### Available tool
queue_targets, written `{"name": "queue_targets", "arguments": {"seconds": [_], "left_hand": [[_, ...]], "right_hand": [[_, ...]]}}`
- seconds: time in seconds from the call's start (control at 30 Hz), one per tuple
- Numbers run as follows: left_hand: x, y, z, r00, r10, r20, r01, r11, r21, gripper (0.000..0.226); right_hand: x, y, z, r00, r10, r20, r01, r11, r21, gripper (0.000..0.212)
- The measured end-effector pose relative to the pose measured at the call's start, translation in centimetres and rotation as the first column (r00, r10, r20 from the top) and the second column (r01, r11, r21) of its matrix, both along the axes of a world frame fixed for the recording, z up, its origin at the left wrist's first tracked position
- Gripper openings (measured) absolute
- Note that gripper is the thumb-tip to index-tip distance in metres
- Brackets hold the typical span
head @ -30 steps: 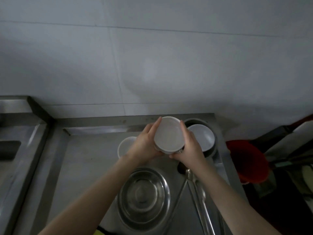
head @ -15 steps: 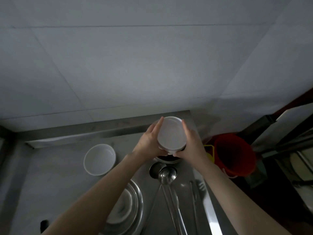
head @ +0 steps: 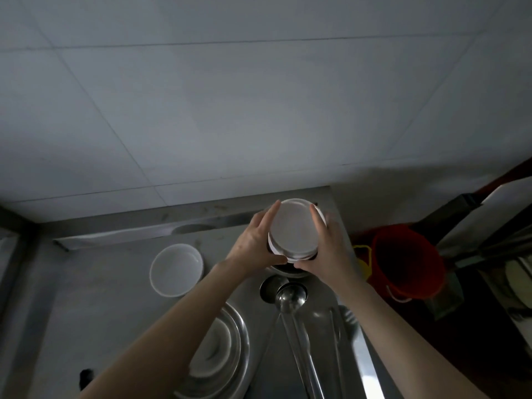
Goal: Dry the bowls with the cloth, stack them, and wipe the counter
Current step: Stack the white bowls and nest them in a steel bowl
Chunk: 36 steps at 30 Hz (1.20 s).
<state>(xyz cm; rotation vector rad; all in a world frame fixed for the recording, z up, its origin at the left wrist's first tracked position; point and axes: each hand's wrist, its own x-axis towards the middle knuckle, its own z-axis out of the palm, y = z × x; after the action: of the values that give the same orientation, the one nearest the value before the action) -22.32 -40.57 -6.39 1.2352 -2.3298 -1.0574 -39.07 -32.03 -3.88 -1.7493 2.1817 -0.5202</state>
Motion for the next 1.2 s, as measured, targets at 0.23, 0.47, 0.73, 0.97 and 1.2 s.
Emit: {"name": "queue_targets", "arguments": {"seconds": [0.23, 0.47, 0.73, 0.97, 1.2], "left_hand": [[8.5, 1.0, 0.7, 0.983, 0.175, 0.047, -0.177, 0.984, 0.024, 0.065], [19.0, 2.0, -2.2, 0.916, 0.324, 0.237, -0.333, 0.943, -0.005, 0.065], [23.6, 0.3, -6.3, 0.929, 0.268, 0.255, -0.317, 0.931, 0.178, 0.106], [23.8, -0.5, -8.5, 0.957, 0.257, 0.132, -0.276, 0.948, 0.16, 0.101], [23.9, -0.9, -8.0, 0.967, 0.252, 0.03, -0.254, 0.961, 0.113, 0.107]], "right_hand": [[4.4, 0.5, 1.1, 0.997, 0.071, 0.02, -0.066, 0.98, -0.187, 0.074], [13.7, -0.6, -2.7, 0.962, 0.237, 0.136, -0.228, 0.971, -0.078, 0.063], [20.4, -3.6, -6.8, 0.932, 0.226, 0.285, -0.289, 0.936, 0.203, 0.086], [22.5, -5.6, -9.7, 0.922, 0.159, 0.354, -0.252, 0.939, 0.235, 0.095], [21.8, -5.3, -9.7, 0.914, 0.151, 0.377, -0.213, 0.968, 0.129, 0.091]]}}
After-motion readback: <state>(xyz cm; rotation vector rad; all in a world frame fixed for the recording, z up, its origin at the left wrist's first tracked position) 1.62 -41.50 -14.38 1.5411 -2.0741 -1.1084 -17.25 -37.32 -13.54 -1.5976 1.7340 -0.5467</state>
